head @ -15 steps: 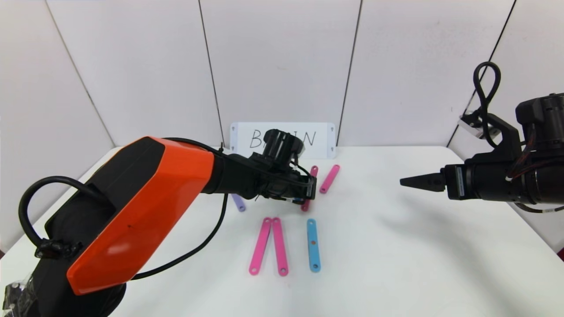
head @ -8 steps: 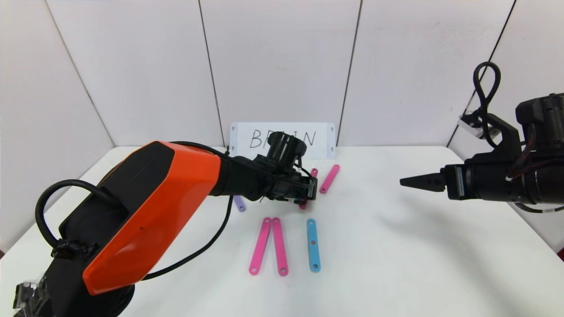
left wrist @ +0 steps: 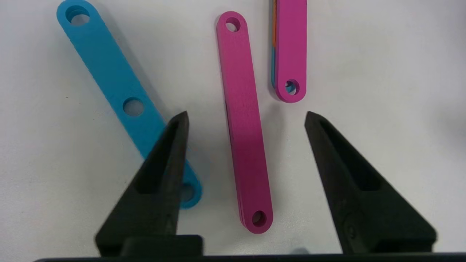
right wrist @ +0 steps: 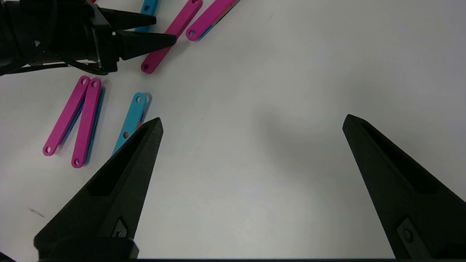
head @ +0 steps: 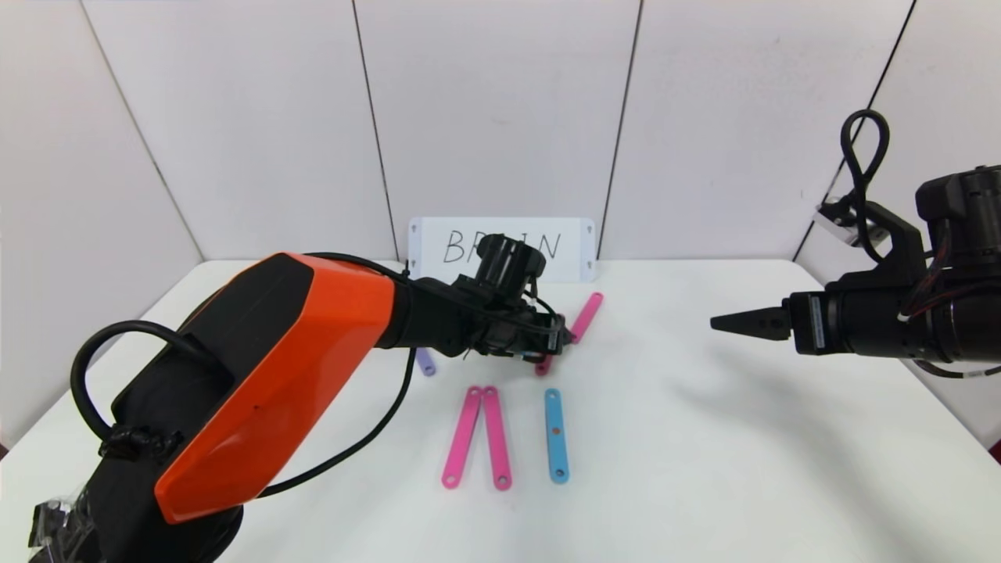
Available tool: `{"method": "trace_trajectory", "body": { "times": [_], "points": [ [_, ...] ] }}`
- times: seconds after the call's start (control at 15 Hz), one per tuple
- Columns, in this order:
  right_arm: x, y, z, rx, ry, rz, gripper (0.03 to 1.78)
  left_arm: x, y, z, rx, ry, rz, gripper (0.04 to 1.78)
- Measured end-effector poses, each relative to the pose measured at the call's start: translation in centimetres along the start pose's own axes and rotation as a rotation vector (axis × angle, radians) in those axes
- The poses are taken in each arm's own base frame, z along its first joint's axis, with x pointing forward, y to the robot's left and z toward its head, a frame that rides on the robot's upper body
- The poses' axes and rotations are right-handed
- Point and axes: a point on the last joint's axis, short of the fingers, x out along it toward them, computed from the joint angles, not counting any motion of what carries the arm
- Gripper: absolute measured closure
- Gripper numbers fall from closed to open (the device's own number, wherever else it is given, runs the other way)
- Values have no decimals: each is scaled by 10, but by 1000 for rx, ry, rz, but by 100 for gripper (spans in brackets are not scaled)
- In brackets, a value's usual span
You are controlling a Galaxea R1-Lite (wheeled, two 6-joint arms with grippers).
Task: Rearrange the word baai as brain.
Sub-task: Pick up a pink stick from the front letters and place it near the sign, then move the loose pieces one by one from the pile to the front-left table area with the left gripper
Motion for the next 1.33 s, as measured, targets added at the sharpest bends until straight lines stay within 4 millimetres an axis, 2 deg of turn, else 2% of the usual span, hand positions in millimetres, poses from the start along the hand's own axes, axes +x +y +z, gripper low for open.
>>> {"method": "trace_trajectory", "body": {
  "times": [0.2,0.33,0.6,0.93,1.07,1.33],
  "points": [
    [0,0,0,0,1,0,8,-4,-1,4,1,-15,-4,21],
    [0,0,-1,1,3,0,8,-10,-3,10,2,-30,-8,10],
    [0,0,-1,1,3,2,8,-30,-4,23,3,-59,-5,8],
    [0,0,-2,-5,5,0,8,-66,12,43,51,-102,102,8],
    [0,-1,-2,-1,6,-1,8,-85,22,48,66,-86,135,8],
    [1,0,-3,0,10,0,8,-124,57,56,59,-17,232,8]
  ]
}}
